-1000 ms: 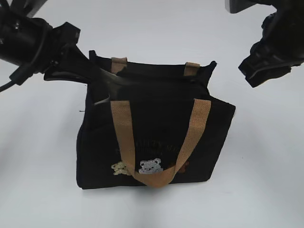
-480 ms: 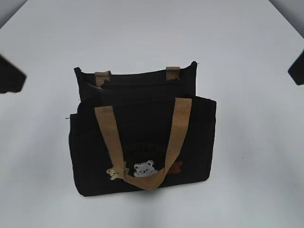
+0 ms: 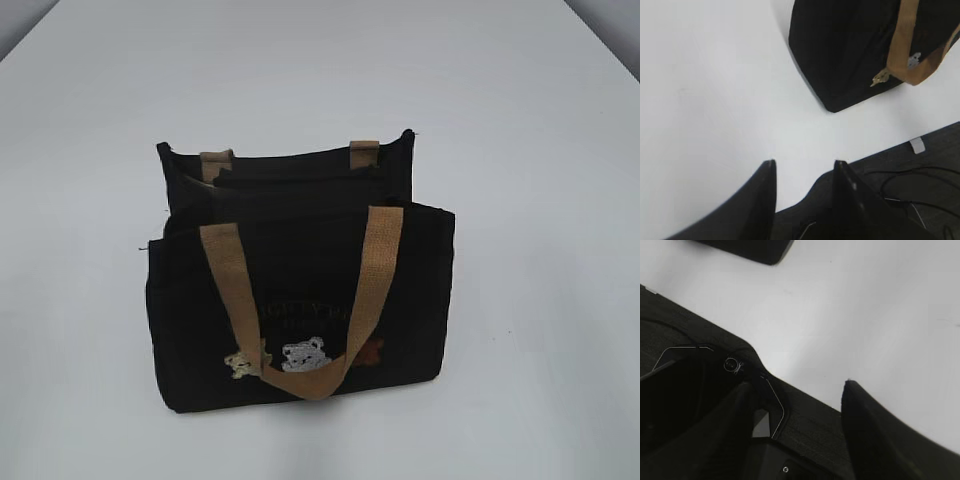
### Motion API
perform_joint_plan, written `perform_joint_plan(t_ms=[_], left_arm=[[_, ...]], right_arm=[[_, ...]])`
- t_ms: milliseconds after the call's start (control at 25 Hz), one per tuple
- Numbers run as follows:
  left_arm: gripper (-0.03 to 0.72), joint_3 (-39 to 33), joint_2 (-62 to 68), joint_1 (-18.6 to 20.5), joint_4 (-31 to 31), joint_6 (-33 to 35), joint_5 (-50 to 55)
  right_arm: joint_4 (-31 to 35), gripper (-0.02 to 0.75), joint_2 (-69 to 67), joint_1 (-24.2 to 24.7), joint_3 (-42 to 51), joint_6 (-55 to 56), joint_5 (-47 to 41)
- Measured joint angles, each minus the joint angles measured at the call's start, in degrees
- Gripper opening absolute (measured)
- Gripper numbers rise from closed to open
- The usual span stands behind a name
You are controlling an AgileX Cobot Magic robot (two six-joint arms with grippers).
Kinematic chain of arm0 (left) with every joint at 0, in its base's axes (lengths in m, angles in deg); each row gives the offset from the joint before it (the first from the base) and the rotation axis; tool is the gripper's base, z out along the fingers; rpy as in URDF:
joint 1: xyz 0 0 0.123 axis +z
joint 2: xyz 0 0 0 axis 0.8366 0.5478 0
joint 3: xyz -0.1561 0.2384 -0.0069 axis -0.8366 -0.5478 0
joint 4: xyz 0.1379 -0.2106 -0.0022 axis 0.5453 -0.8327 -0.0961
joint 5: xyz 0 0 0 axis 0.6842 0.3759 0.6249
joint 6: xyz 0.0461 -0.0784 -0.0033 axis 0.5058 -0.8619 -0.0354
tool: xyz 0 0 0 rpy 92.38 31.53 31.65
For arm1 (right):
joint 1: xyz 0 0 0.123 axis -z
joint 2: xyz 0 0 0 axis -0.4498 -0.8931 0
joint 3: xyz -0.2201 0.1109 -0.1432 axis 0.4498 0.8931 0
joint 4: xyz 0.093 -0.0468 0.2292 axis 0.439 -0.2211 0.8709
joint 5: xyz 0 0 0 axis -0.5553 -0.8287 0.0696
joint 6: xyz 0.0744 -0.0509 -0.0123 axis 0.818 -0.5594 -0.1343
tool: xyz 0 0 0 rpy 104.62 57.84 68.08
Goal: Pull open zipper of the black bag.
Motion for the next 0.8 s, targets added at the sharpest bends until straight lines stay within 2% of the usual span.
perform_joint_plan(t_ms=[200,280,520,800], left_arm=[[0.413,-4.43,-12.56,0.0,2.53,-0.02,1.55],[0.442,-4.97,-15.46,0.0,2.72,-0.02,1.34],[0.456,-6.94,-17.07,0.0,2.38,-0.02,-3.55],[0.457,-7.16,-17.07,0.0,2.23,-0.02,-4.06]], right_arm=[[0.14,0.435,13.93,0.0,7.94,-0.16,-0.14],[0.14,0.435,19.09,0.0,9.97,-0.37,-0.12],[0.51,0.436,26.4,0.0,12.75,-0.92,6.29],[1.7,0.436,26.43,0.0,13.62,-3.37,6.71]])
